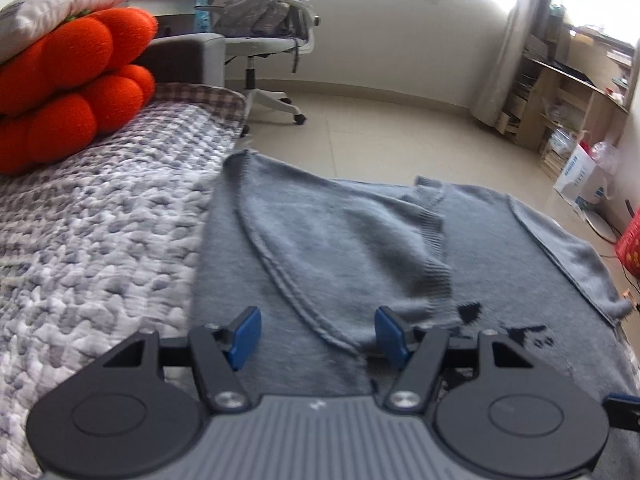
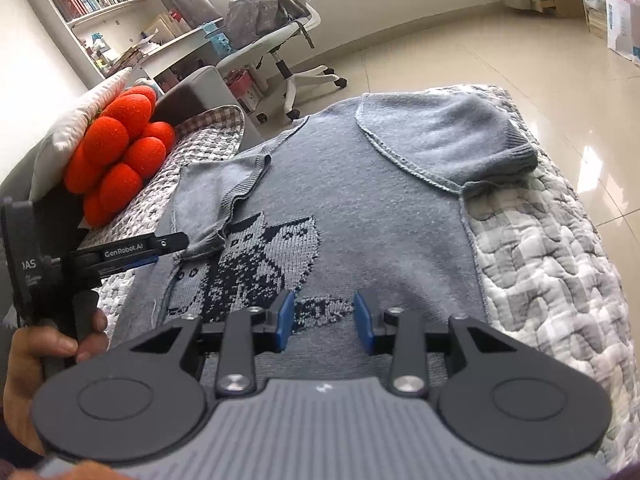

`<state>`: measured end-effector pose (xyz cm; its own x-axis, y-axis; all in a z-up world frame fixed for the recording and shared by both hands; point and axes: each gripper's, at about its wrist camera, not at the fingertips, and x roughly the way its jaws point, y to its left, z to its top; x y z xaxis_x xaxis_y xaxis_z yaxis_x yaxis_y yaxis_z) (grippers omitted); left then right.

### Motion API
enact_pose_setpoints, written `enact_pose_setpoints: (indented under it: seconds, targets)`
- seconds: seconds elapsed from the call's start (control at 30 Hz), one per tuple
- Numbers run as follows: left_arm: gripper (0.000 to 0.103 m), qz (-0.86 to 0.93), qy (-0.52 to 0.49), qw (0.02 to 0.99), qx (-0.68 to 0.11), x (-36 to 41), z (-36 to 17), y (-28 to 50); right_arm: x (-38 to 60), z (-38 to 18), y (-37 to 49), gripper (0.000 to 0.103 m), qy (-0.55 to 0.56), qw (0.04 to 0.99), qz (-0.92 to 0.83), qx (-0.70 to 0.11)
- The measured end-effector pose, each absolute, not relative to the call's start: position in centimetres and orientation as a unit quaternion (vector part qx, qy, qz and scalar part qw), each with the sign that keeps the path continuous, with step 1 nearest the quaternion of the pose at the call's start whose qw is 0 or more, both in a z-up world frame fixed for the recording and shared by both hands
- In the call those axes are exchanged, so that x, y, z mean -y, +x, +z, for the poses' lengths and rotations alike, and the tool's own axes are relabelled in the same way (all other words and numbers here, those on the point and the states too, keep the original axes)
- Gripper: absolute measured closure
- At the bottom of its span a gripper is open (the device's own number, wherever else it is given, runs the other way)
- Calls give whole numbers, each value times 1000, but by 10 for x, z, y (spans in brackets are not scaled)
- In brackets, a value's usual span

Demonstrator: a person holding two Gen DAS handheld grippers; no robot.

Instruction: Fold clothes

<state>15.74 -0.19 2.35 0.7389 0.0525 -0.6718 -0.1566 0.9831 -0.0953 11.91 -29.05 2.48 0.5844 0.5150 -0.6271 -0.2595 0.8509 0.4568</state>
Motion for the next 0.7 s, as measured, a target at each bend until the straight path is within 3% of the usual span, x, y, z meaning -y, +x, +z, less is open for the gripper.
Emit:
enact_pose_setpoints:
  seconds: [0.7]
  targets:
    - [36, 45, -100, 927, -359, -42, 18, 215, 279, 30, 117, 65, 154, 875, 233, -395]
